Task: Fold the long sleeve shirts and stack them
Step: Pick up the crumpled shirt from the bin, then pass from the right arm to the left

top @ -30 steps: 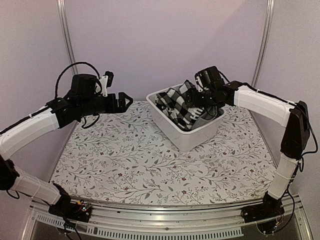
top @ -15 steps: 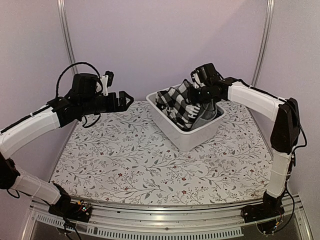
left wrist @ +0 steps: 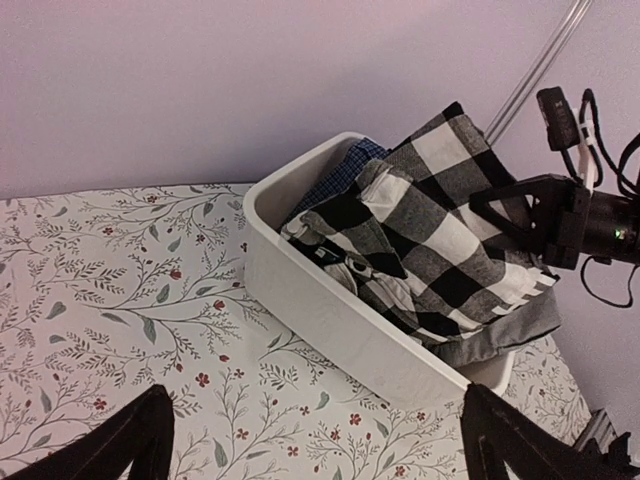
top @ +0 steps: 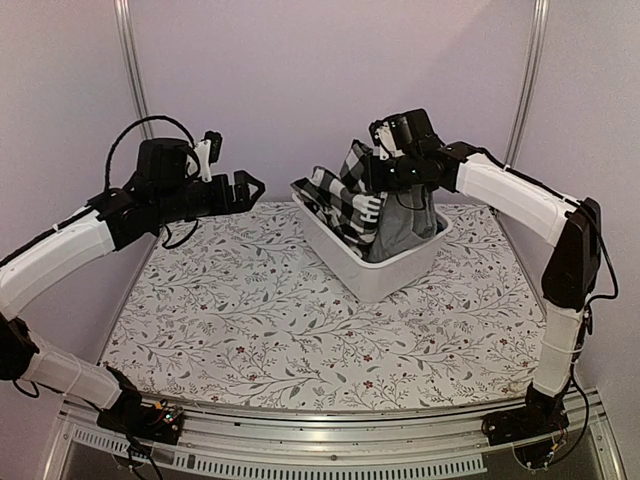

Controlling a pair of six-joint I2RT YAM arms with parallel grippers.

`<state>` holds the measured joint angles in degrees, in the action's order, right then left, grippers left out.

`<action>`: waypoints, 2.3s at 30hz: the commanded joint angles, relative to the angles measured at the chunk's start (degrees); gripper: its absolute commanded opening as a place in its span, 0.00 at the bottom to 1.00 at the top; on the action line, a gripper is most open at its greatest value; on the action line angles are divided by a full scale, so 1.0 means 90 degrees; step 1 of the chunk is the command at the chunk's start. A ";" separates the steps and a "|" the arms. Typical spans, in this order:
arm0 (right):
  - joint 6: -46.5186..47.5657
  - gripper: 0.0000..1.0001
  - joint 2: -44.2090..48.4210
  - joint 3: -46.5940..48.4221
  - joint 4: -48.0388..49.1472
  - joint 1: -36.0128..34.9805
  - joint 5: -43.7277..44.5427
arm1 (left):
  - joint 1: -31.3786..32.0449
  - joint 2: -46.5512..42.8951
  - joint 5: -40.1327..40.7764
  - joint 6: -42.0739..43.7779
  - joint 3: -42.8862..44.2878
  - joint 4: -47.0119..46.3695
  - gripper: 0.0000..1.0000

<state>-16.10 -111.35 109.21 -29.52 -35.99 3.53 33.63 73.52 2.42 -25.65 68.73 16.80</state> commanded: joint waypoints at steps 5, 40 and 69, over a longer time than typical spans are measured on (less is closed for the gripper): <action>0.0421 0.00 0.1040 0.0404 0.1569 -0.0375 0.0049 | -0.0165 -0.0232 0.0287 0.0248 0.0384 0.0092 1.00; 0.0000 0.00 0.1776 -0.1444 0.2170 -0.2301 -0.1812 | -0.0324 -0.1150 0.1749 0.0615 0.0444 0.0180 1.00; 0.0489 0.00 0.0478 0.0520 0.0870 -0.0590 -0.0734 | -0.0333 -0.1146 0.0243 0.0564 0.0128 0.0162 1.00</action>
<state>-8.99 -107.37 114.17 -24.62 -45.80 3.42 31.16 61.84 14.09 -19.97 73.54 18.96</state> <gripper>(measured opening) 0.025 0.996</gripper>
